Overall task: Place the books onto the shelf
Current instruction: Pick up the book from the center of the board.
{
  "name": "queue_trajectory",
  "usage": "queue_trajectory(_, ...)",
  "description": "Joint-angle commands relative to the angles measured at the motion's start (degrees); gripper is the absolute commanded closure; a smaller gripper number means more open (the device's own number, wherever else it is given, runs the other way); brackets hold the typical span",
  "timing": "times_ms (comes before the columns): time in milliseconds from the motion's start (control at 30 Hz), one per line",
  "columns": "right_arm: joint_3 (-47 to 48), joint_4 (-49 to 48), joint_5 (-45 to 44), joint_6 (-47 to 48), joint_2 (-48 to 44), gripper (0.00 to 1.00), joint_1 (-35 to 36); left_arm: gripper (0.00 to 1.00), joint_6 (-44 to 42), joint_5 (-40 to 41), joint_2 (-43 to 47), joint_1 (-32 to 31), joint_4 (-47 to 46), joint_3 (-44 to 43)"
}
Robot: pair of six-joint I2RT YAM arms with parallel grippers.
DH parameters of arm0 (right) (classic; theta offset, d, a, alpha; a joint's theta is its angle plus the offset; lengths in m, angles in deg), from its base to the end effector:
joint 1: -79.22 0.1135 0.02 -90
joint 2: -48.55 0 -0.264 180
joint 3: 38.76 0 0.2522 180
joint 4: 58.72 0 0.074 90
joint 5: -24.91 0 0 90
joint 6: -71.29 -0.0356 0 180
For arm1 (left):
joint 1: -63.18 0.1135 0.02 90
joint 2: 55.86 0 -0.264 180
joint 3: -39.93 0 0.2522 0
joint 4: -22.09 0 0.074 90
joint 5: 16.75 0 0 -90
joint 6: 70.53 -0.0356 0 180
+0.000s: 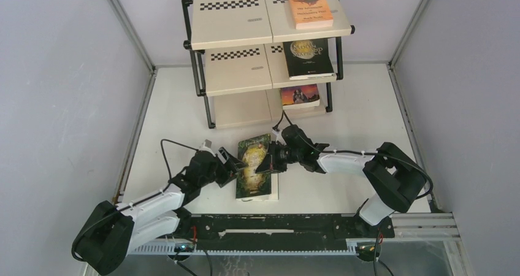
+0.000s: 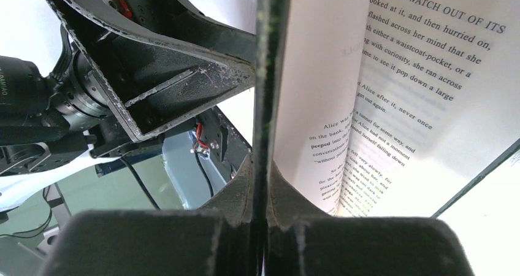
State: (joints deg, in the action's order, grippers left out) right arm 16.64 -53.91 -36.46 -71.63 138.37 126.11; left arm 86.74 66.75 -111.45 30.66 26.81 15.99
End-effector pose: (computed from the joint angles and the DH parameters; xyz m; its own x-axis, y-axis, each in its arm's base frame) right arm 0.1985 0.2371 0.1684 -0.9742 -0.0160 -0.2253 -0.1945 0.5666 0.8007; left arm 0.1442 -0.0967 0.1341 -0.7567 -0.6043 -0.2492 -0.2251 0.5988 -0.7686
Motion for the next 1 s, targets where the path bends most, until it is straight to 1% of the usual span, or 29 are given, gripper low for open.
queue_trajectory(0, 1.72, -5.52, 4.16, -1.61, -3.68, 0.94, -0.79, 0.18, 0.62, -0.45, -0.91, -0.27, -1.65, 0.88)
queue_trajectory(133, 1.02, -8.08, 6.79, -4.57, -3.35, 0.94, -1.92, 0.18, 1.0, -0.87, -0.11, -0.27, -4.67, 1.43)
queue_trajectory(233, 0.57, -10.18, 9.29, -6.63, -2.61, 0.94, -2.72, 0.18, 1.19, -2.17, 1.37, -0.27, -8.59, 2.18)
queue_trajectory(467, 0.1, -13.95, 13.03, -10.55, -2.28, 0.94, -4.16, 0.18, 0.49, -9.63, 0.15, -0.26, -17.59, 2.05)
queue_trajectory(633, 0.01, -13.43, 13.85, -10.84, -2.75, 0.94, -4.31, 0.23, 1.47, -14.51, 1.42, -0.23, -23.38, 3.12)
queue_trajectory(767, -0.52, -12.1, 13.12, -10.4, -3.97, 0.9, -4.86, 0.32, 2.25, -15.95, 5.01, -0.26, -24.19, 4.87)
queue_trajectory(967, -1.63, -9.48, 12.23, -9.05, -5.9, 0.74, -5.63, 0.62, 4.37, -14.7, 14.0, -0.26, -22.95, 8.4)
